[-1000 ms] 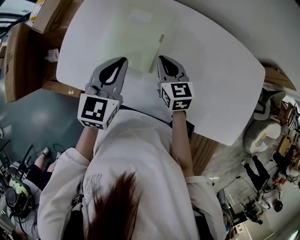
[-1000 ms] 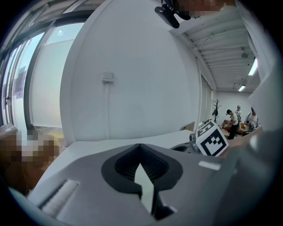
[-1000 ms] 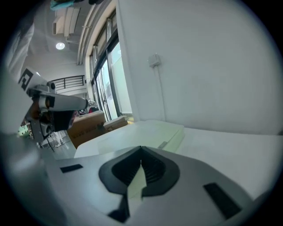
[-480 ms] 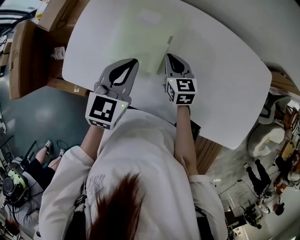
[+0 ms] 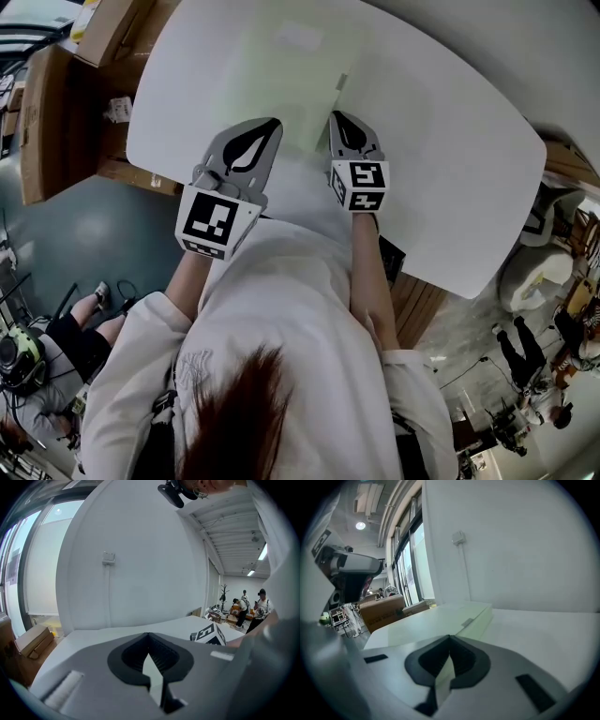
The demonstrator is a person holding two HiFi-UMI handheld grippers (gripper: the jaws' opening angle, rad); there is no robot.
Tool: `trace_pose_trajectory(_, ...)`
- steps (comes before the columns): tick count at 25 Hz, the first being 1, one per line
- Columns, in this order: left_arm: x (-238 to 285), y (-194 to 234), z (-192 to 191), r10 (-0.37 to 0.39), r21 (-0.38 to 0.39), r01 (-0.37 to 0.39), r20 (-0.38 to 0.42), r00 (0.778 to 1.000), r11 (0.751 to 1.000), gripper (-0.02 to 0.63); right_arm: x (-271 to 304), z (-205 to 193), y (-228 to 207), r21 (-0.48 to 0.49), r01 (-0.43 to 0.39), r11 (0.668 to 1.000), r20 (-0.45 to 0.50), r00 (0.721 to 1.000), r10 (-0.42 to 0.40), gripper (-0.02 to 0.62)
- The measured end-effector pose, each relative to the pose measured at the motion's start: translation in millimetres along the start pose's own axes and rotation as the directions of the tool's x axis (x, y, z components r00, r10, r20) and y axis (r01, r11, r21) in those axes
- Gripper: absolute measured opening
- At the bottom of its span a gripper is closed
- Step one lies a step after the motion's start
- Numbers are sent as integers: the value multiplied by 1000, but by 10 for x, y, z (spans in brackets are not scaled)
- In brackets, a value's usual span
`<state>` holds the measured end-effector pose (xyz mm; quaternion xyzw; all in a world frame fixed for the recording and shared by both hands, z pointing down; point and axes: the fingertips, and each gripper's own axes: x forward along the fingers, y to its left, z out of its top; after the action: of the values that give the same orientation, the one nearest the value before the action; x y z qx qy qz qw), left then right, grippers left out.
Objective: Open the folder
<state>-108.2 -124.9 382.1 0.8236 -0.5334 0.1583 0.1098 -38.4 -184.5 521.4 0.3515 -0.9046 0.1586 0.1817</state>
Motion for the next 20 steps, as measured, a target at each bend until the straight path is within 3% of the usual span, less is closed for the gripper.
trace_pose_trajectory(7,13,-9,-24,-11,-2,11,-9,1000,1000,8,-3,72,-82,-25,33,999,4,999,-32,5)
trace_pose_trajectory(20,54,-60,-41,-34,18,34,-16,999,999,8,33,147,-31,-57,19,998,37,999,-17,5)
